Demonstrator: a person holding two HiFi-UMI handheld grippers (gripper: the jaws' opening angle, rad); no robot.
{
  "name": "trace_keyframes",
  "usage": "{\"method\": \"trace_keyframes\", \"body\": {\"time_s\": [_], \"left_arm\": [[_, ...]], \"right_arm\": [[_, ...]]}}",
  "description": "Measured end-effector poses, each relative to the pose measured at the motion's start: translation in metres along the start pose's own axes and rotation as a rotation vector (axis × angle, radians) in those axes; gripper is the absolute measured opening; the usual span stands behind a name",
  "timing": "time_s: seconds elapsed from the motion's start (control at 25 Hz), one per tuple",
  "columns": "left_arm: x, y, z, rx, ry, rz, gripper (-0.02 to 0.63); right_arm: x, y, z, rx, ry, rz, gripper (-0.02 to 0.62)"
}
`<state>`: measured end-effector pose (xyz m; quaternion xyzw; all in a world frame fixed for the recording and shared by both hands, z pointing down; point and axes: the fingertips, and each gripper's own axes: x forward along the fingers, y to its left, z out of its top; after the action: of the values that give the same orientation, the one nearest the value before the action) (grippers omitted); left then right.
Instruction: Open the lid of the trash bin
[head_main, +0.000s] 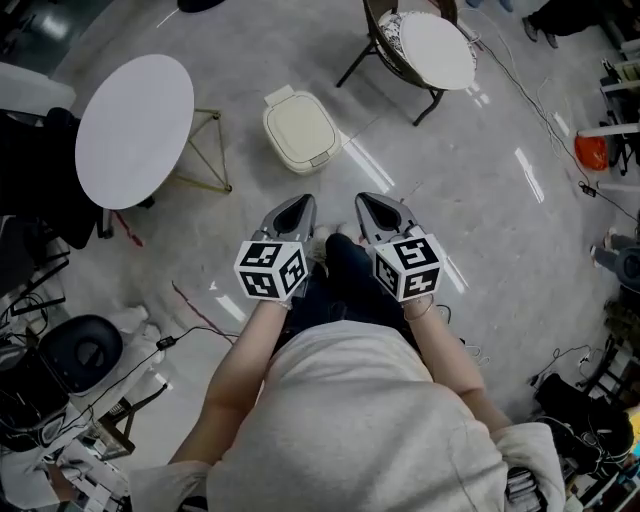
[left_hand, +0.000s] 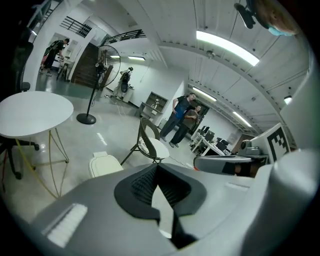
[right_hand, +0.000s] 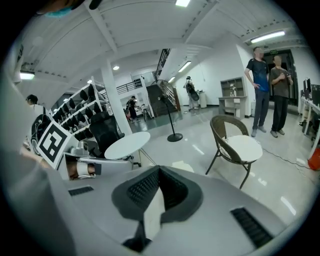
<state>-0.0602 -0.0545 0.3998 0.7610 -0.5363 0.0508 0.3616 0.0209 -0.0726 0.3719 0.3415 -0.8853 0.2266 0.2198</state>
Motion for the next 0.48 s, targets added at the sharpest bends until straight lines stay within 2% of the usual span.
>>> {"method": "trace_keyframes", "body": {"time_s": [0.24, 0.48], "left_arm": [[0.023, 0.025, 0.004, -0.052, -0.001, 0.089, 0.002], [0.053, 0.037, -0.013, -0.081, 0.021, 0.123, 0.002]], "right_arm": [[0.033, -0.021, 0.009, -0.012, 0.042, 0.071, 0.006], [0.052, -0.047, -0.015, -0.040, 0.110, 0.104, 0.006]]}}
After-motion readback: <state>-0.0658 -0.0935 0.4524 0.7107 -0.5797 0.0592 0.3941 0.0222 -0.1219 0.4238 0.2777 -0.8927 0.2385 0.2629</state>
